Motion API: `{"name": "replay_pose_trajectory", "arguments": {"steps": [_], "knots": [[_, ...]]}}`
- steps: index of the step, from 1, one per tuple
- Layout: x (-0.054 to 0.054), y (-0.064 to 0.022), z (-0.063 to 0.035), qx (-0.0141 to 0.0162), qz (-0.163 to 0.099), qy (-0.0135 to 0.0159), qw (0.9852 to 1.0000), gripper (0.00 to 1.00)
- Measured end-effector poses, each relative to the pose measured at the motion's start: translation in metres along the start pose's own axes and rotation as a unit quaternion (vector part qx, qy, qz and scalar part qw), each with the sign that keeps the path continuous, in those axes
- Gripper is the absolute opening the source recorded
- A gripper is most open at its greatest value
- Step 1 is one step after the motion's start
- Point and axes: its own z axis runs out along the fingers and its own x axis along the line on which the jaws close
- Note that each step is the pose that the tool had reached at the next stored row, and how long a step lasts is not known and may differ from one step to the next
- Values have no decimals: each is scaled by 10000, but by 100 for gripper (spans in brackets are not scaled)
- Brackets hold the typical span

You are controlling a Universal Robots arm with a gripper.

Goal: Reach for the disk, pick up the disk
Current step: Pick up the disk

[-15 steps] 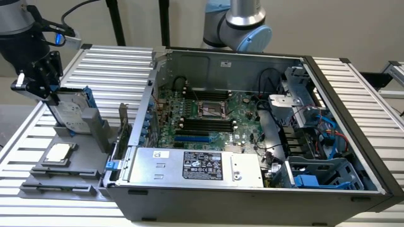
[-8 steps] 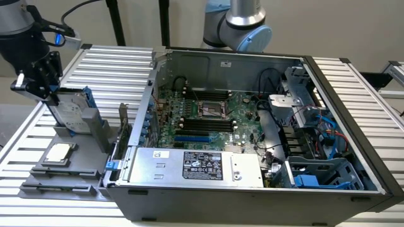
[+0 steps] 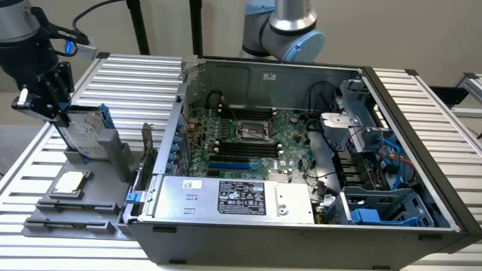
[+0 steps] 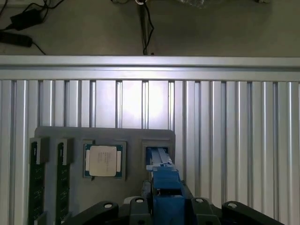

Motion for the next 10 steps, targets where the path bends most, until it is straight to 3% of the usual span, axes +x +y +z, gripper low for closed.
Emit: {"name": "replay_pose_trajectory", "arguments": {"steps": [10], "knots": [[0, 0, 0, 0, 0, 0, 10000, 33]]}}
